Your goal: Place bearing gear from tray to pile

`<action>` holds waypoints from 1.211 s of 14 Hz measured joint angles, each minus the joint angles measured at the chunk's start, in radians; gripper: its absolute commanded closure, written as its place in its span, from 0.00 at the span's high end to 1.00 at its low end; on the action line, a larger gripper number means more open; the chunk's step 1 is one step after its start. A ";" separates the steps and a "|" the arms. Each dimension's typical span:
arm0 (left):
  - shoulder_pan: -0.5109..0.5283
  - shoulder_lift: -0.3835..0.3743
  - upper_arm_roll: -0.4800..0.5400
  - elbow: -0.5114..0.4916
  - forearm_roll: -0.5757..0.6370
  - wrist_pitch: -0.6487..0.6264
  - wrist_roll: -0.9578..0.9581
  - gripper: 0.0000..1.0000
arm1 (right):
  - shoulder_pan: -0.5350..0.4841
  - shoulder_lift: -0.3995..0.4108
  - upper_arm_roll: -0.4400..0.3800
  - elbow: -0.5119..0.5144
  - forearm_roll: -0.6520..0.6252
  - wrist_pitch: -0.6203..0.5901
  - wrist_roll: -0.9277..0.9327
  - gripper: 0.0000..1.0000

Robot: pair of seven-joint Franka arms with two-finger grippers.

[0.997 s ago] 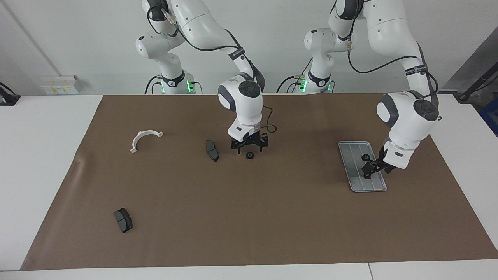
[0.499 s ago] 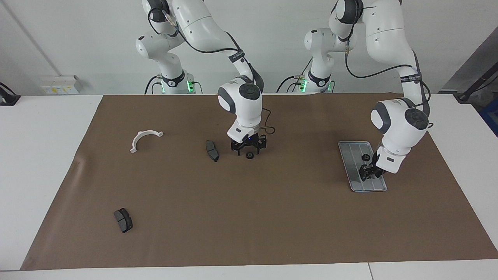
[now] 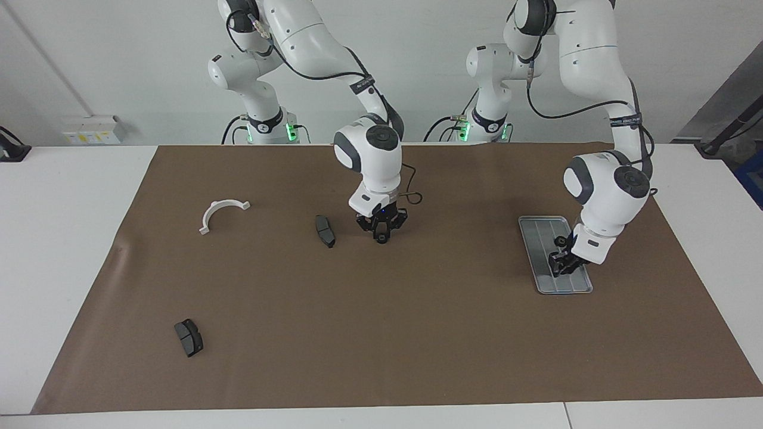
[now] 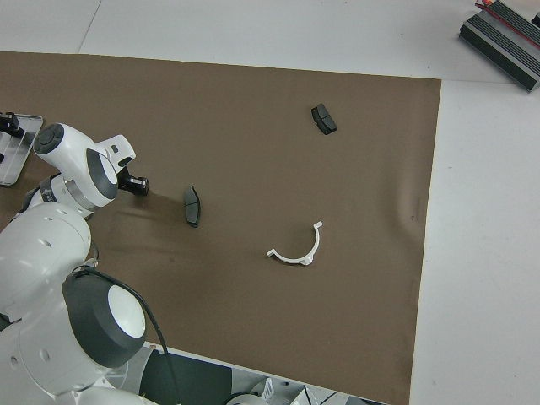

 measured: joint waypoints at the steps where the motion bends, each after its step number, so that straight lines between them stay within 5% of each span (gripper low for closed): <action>1: 0.000 0.000 0.000 0.000 0.000 0.000 0.000 0.08 | -0.001 -0.004 -0.003 0.007 0.000 -0.001 0.008 0.00; 3: 0.000 0.001 -0.001 0.016 0.000 -0.024 0.000 0.00 | -0.025 -0.050 -0.018 0.022 0.000 -0.038 0.013 0.00; 8: -0.056 0.001 -0.015 0.177 -0.005 -0.218 -0.140 0.00 | -0.256 -0.221 -0.026 0.027 -0.003 -0.192 -0.176 0.00; 17: -0.567 0.002 -0.023 0.185 -0.005 -0.242 -0.723 0.00 | -0.657 -0.198 -0.026 -0.033 0.000 -0.190 -0.667 0.00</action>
